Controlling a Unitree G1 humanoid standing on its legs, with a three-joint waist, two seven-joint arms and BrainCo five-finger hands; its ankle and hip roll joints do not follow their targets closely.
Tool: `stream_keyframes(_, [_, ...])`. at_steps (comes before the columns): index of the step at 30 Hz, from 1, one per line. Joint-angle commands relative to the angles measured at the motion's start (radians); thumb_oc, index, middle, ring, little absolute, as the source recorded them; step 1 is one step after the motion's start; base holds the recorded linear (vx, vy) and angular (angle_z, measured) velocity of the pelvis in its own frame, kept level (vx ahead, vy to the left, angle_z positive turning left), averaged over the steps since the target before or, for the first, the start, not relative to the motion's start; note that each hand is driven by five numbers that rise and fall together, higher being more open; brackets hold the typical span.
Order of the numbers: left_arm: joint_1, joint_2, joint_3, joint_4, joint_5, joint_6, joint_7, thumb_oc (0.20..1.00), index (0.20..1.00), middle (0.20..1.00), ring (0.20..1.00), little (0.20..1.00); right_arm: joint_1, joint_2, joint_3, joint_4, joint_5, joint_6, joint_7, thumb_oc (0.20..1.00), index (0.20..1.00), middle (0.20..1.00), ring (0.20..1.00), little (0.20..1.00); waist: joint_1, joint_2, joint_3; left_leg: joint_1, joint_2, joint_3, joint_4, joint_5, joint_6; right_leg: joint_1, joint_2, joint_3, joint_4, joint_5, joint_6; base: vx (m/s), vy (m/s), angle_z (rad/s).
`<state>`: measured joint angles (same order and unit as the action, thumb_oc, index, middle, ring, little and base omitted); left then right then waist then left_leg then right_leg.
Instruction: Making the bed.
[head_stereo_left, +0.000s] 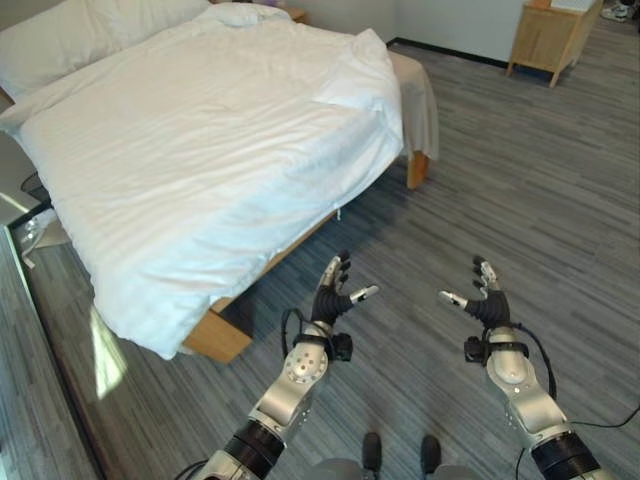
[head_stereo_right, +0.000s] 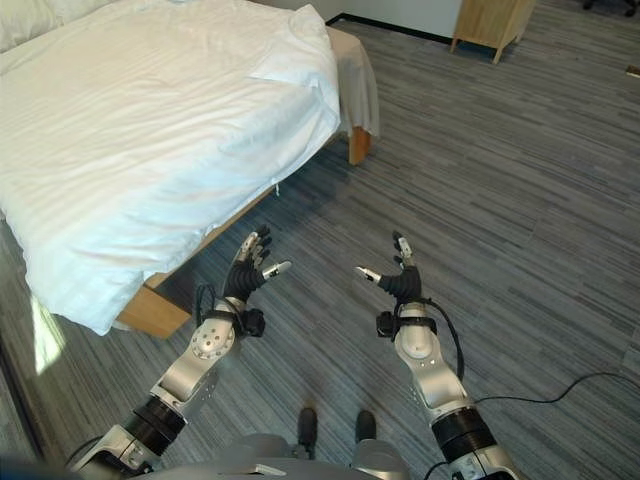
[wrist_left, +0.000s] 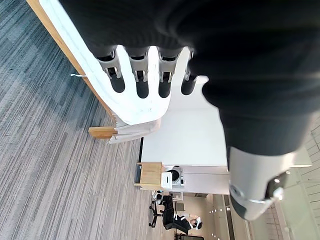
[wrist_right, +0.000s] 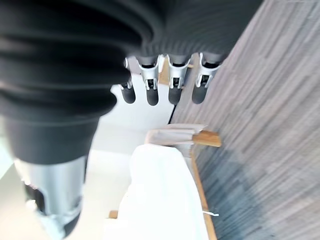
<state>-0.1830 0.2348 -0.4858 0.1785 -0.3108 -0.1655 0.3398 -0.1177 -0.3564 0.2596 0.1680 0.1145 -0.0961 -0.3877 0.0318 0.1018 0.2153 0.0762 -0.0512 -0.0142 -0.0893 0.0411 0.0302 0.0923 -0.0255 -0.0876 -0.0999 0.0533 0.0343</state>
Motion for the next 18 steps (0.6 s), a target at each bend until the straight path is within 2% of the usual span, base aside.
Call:
stream_keyframes(1, [-0.075, -0.026, -0.015, 0.025, 0.014, -0.054, 0.031, 1.000, 1.000, 1.000, 1.000, 1.000, -0.025, -0.005, 0.018, -0.024, -0.049, -0.020, -0.017, 1.000, 1.000, 1.000, 1.000, 1.000, 0.025, -0.065, -0.090, -0.017, 0.106, -0.044, 0.002, -0.020, -0.129, 0.027, -0.081, -0.006, 0.022, -0.103, 0.082, 0.00, 0.000, 0.00])
stream_keyframes(9, [-0.054, -0.013, -0.004, 0.020, 0.035, -0.032, 0.028, 1.000, 1.000, 1.000, 1.000, 1.000, 0.016, -0.011, 0.005, -0.018, -0.107, 0.009, -0.031, 1.000, 1.000, 1.000, 1.000, 1.000, 0.014, -0.068, -0.092, -0.020, 0.099, -0.027, 0.002, -0.032, -0.118, 0.017, -0.093, 0.004, 0.017, -0.094, 0.091, 0.02, 0.015, 0.00])
stream_keyframes(11, [-0.014, 0.004, 0.029, 0.007, 0.044, -0.025, 0.031, 1.000, 1.000, 1.000, 1.000, 1.000, 0.053, -0.016, -0.026, -0.003, -0.134, 0.022, -0.044, 1.000, 1.000, 1.000, 1.000, 1.000, 0.002, -0.069, -0.088, -0.013, 0.096, -0.015, 0.002, -0.050, -0.111, 0.012, -0.097, 0.020, 0.015, -0.098, 0.096, 0.06, 0.056, -0.10])
stream_keyframes(12, [-0.001, 0.012, 0.043, -0.002, 0.044, -0.024, 0.031, 1.000, 1.000, 1.000, 1.000, 1.000, 0.064, -0.015, -0.035, -0.005, -0.131, 0.023, -0.043, 1.000, 1.000, 1.000, 1.000, 1.000, -0.002, -0.068, -0.085, -0.020, 0.095, -0.008, 0.002, -0.042, -0.109, 0.001, -0.098, 0.026, 0.014, -0.086, 0.097, 0.01, 0.044, -0.17])
stream_keyframes(18, [0.080, 0.064, 0.114, -0.032, 0.057, -0.020, -0.004, 1.000, 1.000, 1.000, 1.000, 1.000, 0.089, -0.036, -0.069, -0.030, -0.094, -0.002, -0.019, 1.000, 1.000, 1.000, 1.000, 1.000, -0.027, -0.074, -0.080, -0.014, 0.087, 0.031, 0.002, -0.063, -0.101, -0.009, -0.110, 0.062, 0.014, -0.086, 0.108, 0.02, 0.039, -0.26])
